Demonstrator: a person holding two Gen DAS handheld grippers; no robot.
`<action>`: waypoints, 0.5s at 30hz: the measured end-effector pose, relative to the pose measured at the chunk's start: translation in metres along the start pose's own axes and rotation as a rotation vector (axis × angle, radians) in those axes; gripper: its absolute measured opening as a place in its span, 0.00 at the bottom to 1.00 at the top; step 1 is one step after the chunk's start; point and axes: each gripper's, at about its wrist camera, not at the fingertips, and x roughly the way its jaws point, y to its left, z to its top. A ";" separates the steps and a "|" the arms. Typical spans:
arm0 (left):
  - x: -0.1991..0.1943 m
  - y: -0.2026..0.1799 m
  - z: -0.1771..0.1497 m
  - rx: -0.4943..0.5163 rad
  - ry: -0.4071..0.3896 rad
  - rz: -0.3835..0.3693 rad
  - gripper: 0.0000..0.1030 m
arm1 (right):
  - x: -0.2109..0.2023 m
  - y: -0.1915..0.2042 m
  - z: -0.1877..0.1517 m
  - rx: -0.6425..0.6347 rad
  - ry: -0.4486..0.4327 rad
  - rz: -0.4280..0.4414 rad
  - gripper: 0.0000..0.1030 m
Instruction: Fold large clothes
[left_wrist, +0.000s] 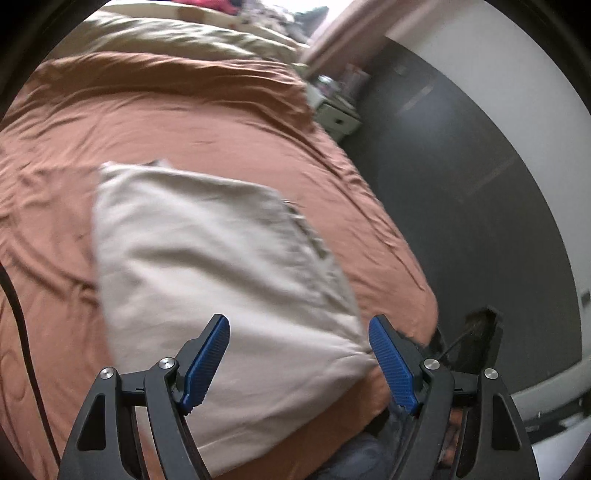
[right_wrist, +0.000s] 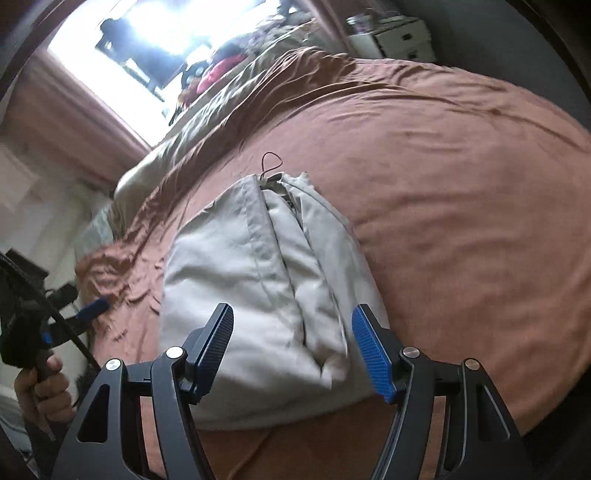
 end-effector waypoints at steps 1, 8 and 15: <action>-0.006 0.009 -0.002 -0.014 -0.010 0.013 0.77 | 0.006 0.001 0.008 -0.017 0.013 -0.002 0.63; -0.022 0.073 -0.023 -0.151 -0.063 0.102 0.77 | 0.054 0.008 0.055 -0.100 0.119 0.007 0.63; -0.015 0.116 -0.048 -0.260 -0.073 0.140 0.77 | 0.099 0.016 0.084 -0.144 0.212 -0.003 0.63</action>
